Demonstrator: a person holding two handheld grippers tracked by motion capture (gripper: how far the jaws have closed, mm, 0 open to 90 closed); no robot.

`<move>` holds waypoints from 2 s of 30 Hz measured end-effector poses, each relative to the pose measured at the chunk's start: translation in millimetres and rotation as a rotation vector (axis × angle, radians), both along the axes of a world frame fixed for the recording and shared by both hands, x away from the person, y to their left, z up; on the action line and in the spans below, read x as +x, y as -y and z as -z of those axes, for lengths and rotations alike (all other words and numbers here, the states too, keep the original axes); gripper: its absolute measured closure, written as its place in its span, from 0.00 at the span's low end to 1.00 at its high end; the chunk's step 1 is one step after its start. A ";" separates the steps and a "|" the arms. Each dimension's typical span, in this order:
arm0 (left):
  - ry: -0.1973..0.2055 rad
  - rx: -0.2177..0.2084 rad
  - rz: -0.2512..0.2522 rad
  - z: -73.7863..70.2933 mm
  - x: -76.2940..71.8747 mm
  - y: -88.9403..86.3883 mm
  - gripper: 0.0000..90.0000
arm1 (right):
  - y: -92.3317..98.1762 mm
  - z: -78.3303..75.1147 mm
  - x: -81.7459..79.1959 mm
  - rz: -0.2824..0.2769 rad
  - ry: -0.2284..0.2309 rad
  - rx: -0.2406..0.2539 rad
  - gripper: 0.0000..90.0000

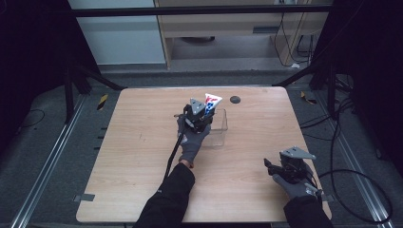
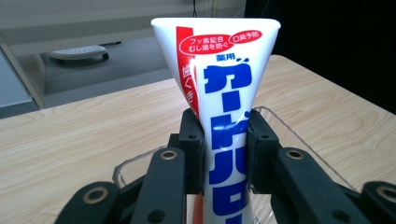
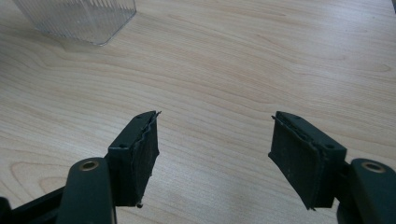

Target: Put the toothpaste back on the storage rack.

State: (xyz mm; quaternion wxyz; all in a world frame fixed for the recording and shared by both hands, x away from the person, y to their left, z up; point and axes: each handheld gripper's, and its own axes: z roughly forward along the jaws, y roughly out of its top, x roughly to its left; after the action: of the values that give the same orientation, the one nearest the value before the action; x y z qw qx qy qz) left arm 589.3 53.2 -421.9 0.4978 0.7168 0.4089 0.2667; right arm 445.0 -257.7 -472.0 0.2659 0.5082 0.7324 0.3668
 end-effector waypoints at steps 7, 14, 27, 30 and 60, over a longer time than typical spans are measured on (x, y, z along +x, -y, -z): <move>-0.009 0.003 0.013 7.4 -2.3 -1.0 0.79 | -0.1 -0.2 -0.2 0.001 0.001 0.001 0.35; -0.019 0.014 0.018 12.6 -5.2 -1.9 0.78 | -0.4 -0.3 -0.3 0.000 0.001 0.000 0.35; -0.046 0.007 0.064 23.0 -9.6 -6.5 0.63 | -1.4 -0.3 -0.2 0.003 -0.001 0.000 0.35; -0.034 0.008 0.071 18.4 -13.3 -9.3 0.51 | -1.1 -0.8 -0.5 0.007 0.008 -0.002 0.33; -0.103 0.100 0.056 9.7 -94.8 -140.4 0.38 | 6.1 -0.3 -5.2 0.055 0.026 0.008 0.29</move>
State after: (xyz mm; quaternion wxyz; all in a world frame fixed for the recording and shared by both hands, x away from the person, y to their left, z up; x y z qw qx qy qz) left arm 494.5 193.6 -431.6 0.4467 0.7648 0.4001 0.2355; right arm 439.7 -263.8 -471.7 0.2834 0.5245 0.7133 0.3686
